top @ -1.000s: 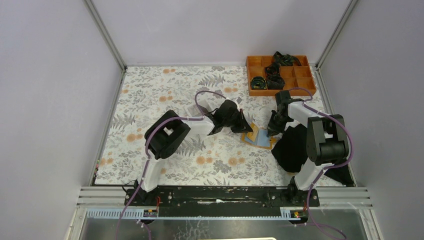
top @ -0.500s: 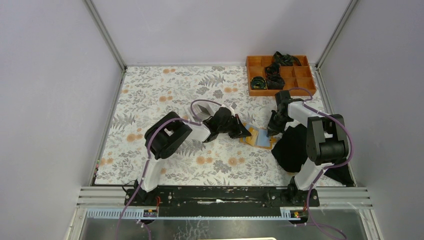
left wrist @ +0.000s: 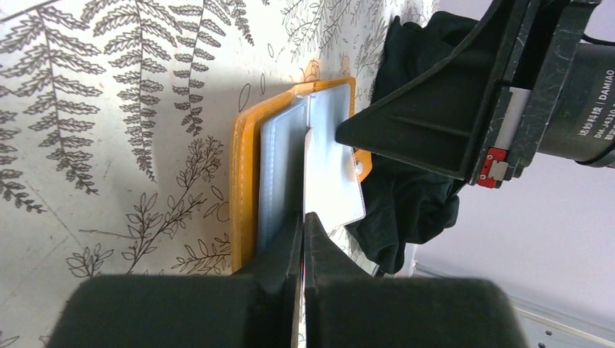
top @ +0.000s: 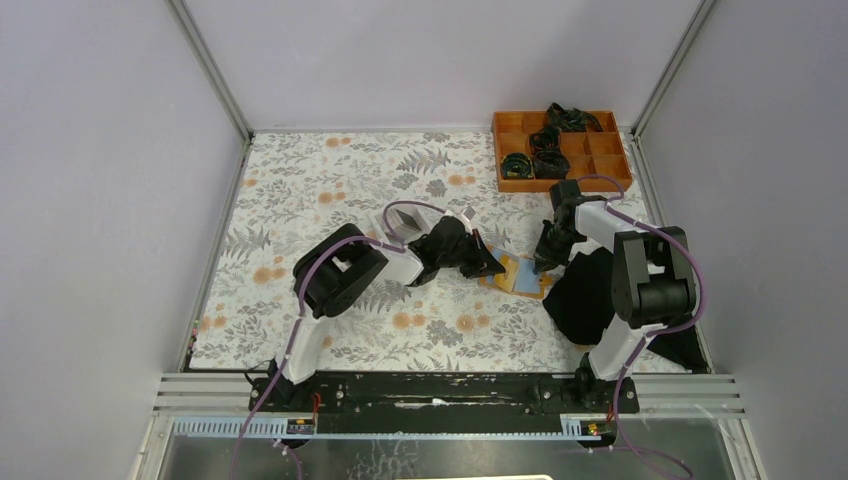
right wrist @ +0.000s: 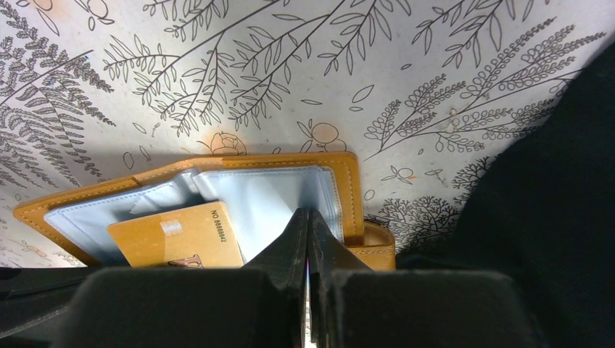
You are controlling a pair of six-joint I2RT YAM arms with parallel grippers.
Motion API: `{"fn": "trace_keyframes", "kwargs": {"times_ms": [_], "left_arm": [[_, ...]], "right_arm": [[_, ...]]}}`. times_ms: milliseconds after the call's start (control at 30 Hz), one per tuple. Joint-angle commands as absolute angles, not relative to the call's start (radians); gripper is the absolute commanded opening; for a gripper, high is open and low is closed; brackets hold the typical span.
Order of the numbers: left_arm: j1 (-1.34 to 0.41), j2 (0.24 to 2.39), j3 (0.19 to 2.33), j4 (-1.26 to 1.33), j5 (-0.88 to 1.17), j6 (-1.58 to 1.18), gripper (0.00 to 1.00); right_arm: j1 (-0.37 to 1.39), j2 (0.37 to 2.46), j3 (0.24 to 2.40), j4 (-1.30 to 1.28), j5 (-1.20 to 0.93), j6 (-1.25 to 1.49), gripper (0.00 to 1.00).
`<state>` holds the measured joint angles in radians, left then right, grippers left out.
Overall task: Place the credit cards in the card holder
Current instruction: Insert the credit card into the card holder.
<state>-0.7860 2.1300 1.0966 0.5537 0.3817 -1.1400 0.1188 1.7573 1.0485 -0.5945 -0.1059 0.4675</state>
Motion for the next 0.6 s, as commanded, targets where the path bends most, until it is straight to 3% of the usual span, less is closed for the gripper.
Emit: {"fn": "trace_keyframes", "kwargs": {"times_ms": [0,567], "left_arm": [[-0.795,2.158,1.12,0.609,0.38,-1.146,0.0],[-0.797,2.205,1.171,0.622,0.366,-1.141,0.0]], "right_arm": [[0.13,1.822,1.031,-0.571,-0.041,0.456,0.0],[0.13,1.836,1.031,-0.575,-0.038,0.449,0.0]]}}
